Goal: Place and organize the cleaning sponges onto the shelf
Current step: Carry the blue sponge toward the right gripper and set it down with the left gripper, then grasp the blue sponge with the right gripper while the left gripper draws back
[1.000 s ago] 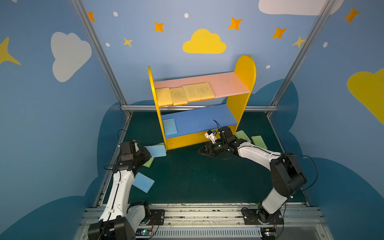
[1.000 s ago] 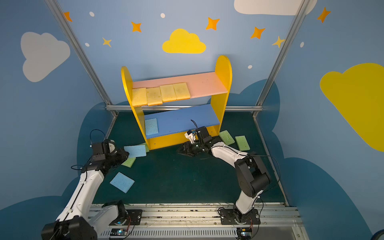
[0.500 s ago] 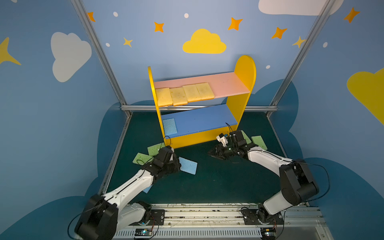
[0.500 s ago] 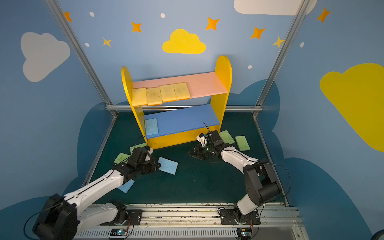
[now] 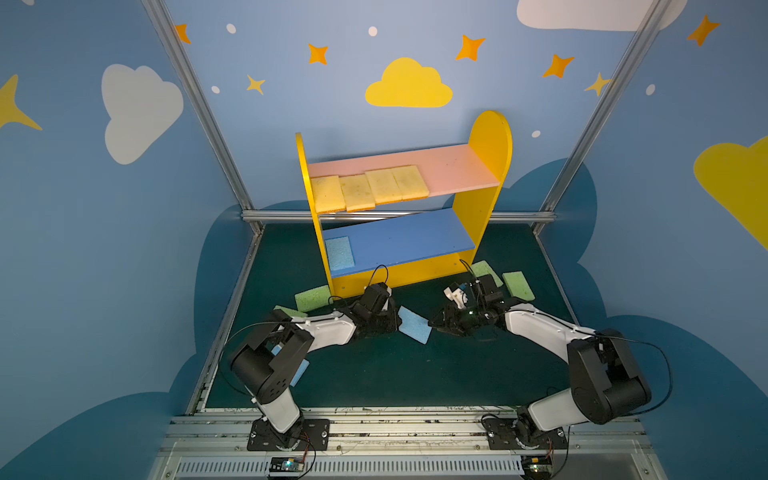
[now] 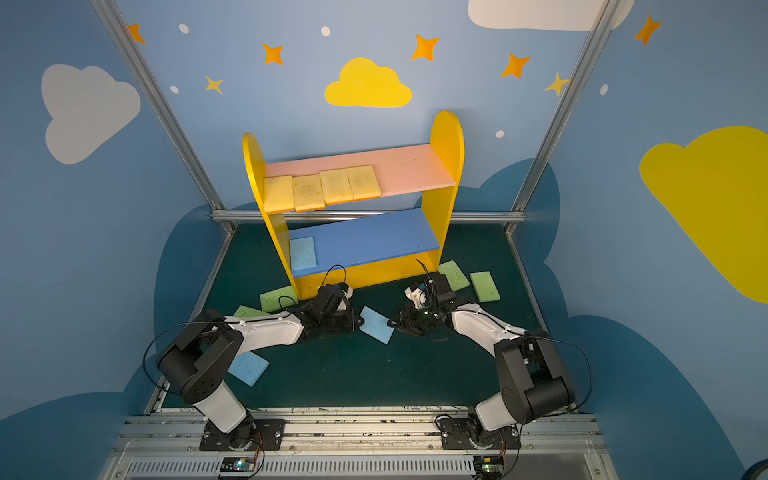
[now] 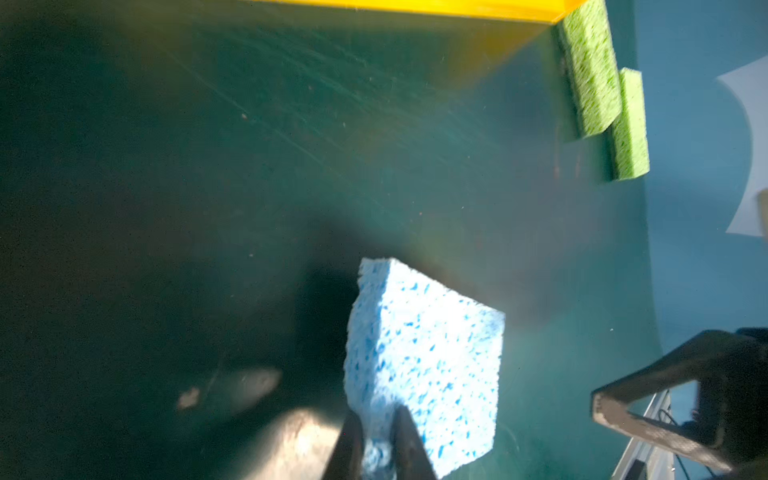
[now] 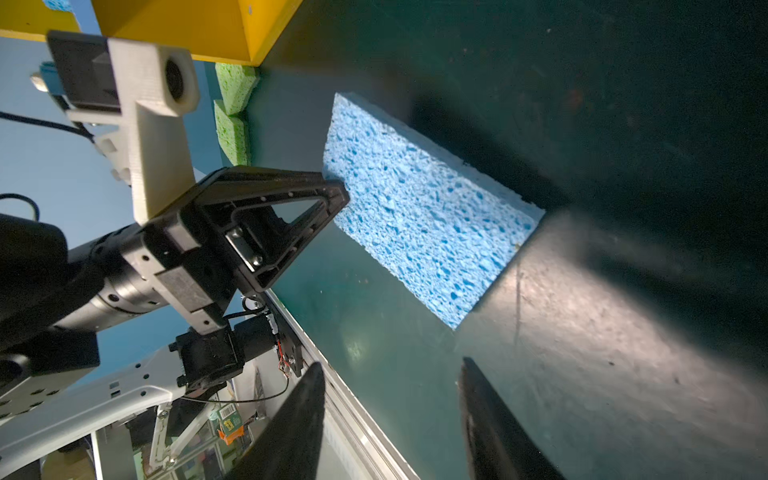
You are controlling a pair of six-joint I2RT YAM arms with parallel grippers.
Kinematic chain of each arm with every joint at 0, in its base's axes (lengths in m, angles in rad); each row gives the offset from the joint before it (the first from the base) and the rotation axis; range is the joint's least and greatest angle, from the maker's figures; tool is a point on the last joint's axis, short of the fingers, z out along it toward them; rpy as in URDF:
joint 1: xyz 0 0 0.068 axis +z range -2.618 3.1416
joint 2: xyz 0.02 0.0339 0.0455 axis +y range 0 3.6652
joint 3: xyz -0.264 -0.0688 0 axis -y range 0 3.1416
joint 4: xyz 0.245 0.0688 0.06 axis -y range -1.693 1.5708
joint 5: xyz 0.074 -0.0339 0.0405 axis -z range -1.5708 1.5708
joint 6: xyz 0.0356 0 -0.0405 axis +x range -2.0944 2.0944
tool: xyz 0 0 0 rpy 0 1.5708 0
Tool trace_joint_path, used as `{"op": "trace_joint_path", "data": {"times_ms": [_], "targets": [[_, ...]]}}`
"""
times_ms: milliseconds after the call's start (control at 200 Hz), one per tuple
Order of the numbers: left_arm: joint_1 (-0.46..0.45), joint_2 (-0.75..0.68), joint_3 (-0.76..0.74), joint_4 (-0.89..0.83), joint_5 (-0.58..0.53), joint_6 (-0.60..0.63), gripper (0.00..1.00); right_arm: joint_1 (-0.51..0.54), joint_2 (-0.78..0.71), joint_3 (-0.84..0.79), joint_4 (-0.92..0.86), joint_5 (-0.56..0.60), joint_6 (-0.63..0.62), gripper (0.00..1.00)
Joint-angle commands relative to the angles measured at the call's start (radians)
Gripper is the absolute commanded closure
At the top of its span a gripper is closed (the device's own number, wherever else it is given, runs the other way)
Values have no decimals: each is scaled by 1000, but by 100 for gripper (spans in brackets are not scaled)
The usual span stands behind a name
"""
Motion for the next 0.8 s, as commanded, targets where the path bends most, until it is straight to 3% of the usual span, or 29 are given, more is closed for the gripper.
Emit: {"op": "trace_joint_path", "data": {"times_ms": [0,260,476,796], "targets": [[-4,3,18,34,21,4,66,-9,6,1,-33,29,-27,47],[-49,-83,0,-62,-45,62,20,-50,94,34,16,2,11,46],[-136,-111,-26,-105,-96,68,17,-104,133,75,33,21,24,46],[-163,-148,-144,-53,-100,7,16,-120,255,133,104,0,41,47]]}}
